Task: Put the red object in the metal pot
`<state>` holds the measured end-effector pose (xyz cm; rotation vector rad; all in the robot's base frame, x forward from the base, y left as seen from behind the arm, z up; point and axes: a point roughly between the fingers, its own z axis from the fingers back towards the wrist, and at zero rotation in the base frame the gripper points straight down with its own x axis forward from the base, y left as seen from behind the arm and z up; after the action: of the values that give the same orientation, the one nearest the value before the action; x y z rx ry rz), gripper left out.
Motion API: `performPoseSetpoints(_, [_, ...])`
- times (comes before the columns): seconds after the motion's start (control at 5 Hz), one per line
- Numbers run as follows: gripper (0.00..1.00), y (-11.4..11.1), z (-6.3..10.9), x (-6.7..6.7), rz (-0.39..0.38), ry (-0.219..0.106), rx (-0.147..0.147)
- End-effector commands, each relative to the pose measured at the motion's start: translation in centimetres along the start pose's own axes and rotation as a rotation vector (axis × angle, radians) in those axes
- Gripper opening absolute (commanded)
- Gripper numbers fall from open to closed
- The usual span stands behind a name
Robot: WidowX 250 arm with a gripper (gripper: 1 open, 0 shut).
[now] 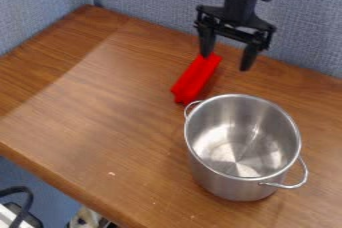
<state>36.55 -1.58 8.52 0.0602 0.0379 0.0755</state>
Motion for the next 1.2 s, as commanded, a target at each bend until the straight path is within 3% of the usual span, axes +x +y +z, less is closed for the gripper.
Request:
performPoseSetpoints(0.0, [1.00, 1.7, 2.5, 0.0, -0.011, -0.071, 0.010])
performPoseSetpoints(0.2, [1.00, 1.7, 2.5, -0.8, -0.027, -0.058, 0.012])
performPoseSetpoints(1.0, [1.00, 0.4, -0.6, -1.3, 0.030, 0.001, 0.013])
